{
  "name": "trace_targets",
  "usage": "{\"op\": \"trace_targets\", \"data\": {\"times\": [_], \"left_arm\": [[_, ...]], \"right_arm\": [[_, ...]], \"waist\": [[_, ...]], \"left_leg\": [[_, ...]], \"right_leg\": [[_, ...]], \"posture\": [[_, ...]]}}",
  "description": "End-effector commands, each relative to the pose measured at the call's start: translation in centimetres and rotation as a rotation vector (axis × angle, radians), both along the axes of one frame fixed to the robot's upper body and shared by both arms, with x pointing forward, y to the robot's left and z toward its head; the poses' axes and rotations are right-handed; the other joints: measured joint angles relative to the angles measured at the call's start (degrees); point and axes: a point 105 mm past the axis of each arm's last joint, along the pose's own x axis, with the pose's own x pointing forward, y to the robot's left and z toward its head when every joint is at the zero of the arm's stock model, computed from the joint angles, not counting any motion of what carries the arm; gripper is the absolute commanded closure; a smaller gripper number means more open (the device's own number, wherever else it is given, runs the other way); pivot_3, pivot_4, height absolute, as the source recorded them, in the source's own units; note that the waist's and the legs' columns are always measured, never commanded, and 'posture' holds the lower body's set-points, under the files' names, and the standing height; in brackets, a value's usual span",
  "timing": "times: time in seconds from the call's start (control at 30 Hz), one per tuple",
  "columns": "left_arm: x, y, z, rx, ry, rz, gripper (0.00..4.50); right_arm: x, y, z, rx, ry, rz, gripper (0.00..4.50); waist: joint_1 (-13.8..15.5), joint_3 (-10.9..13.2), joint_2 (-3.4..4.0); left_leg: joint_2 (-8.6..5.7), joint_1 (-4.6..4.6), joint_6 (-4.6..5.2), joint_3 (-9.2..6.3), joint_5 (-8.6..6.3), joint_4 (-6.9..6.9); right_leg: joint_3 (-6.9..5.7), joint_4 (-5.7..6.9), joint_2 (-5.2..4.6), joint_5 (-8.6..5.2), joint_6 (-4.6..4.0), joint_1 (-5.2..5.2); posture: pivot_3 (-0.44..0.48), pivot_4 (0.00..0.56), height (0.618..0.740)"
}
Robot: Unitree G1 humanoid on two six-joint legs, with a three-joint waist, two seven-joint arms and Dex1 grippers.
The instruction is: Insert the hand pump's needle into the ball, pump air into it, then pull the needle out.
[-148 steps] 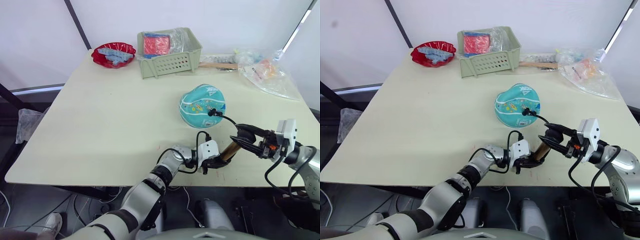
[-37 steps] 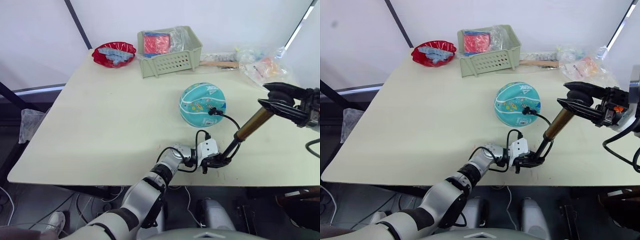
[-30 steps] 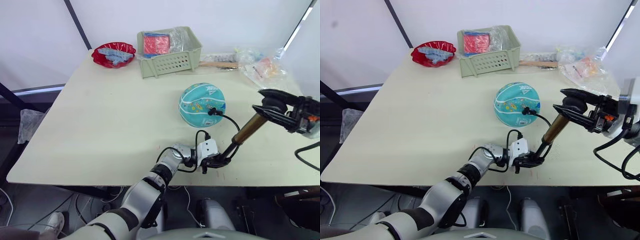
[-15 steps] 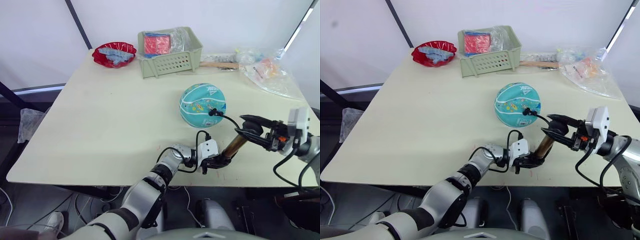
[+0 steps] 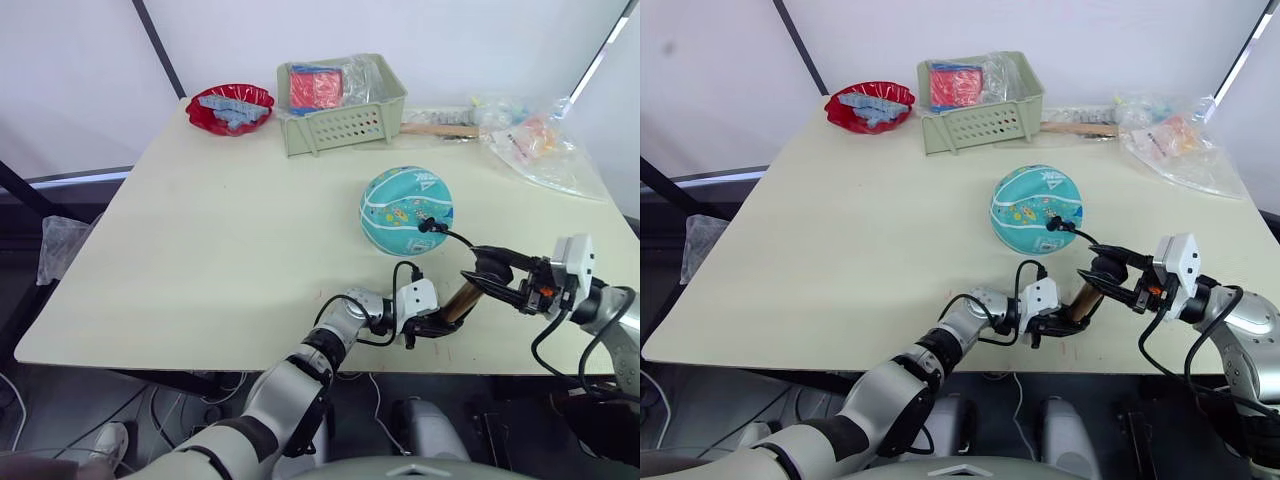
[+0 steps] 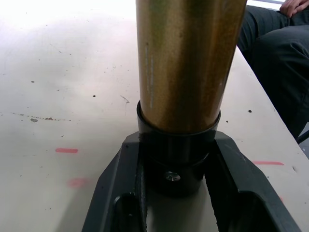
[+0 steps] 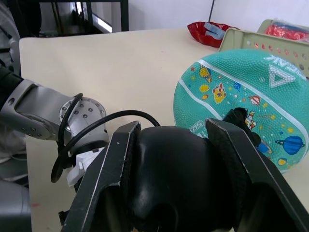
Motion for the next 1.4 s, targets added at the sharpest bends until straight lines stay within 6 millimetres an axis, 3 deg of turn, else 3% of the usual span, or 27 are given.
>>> {"op": "trace_targets", "data": {"times": [0.03, 0.43, 0.83, 0.93, 1.23, 1.4], "left_arm": [[-0.2, 0.7, -1.3, 0.037, 0.046, 0.027, 3.35], [-0.1, 1.0, -1.5, 0.046, 0.046, 0.038, 3.35], [-0.1, 0.8, -1.3, 0.039, 0.037, 0.031, 3.35], [-0.2, 0.8, -1.4, 0.039, 0.039, 0.031, 3.35], [-0.1, 1.0, -1.5, 0.039, 0.04, 0.038, 3.35], [-0.1, 1.2, -1.6, 0.041, 0.04, 0.041, 3.35]], "right_arm": [[-0.5, 0.0, 2.8, 0.049, -0.033, 0.045, 2.82], [-0.9, -1.7, 10.6, 0.07, -0.138, 0.077, 2.82], [-1.6, -2.0, 15.8, 0.122, -0.193, 0.07, 2.82], [-1.4, -1.8, 14.9, 0.103, -0.144, 0.056, 2.82], [-0.2, -0.4, 8.2, 0.047, 0.006, -0.012, 2.82], [-0.1, 0.1, 2.9, -0.011, 0.1, -0.004, 2.82]], "waist": [[0.0, 0.0, 0.06], [0.0, 0.3, 0.32], [0.0, 0.3, 0.34], [0.0, 0.3, 0.34], [-0.1, 0.2, 0.31], [-0.1, 0.1, 0.17]], "left_leg": [[0.0, 0.0, 0.0, 0.0, 0.0, 0.0], [-0.03, -0.04, 0.0, 0.03, 0.0, 0.0], [-0.03, -0.04, 0.0, 0.03, 0.0, 0.0], [-0.03, -0.08, 0.0, 0.03, 0.0, 0.0], [-0.02, 0.01, 0.0, 0.03, 0.0, 0.0], [-0.02, 0.03, 0.0, 0.01, 0.0, 0.0]], "right_leg": [[0.0, 0.0, 0.0, 0.0, 0.0, 0.0], [0.05, 0.0, -0.02, 0.0, 0.01, -0.06], [0.07, 0.0, -0.02, 0.01, 0.0, -0.07], [0.06, 0.0, -0.02, 0.01, 0.0, -0.1], [0.07, 0.0, -0.01, 0.0, 0.01, -0.03], [0.05, 0.0, -0.01, 0.0, 0.02, 0.0]], "posture": [[0.0, 0.15, 0.735], [0.0, 0.15, 0.735], [0.0, 0.15, 0.735], [0.0, 0.15, 0.735], [0.0, 0.15, 0.735], [0.0, 0.15, 0.735]]}}
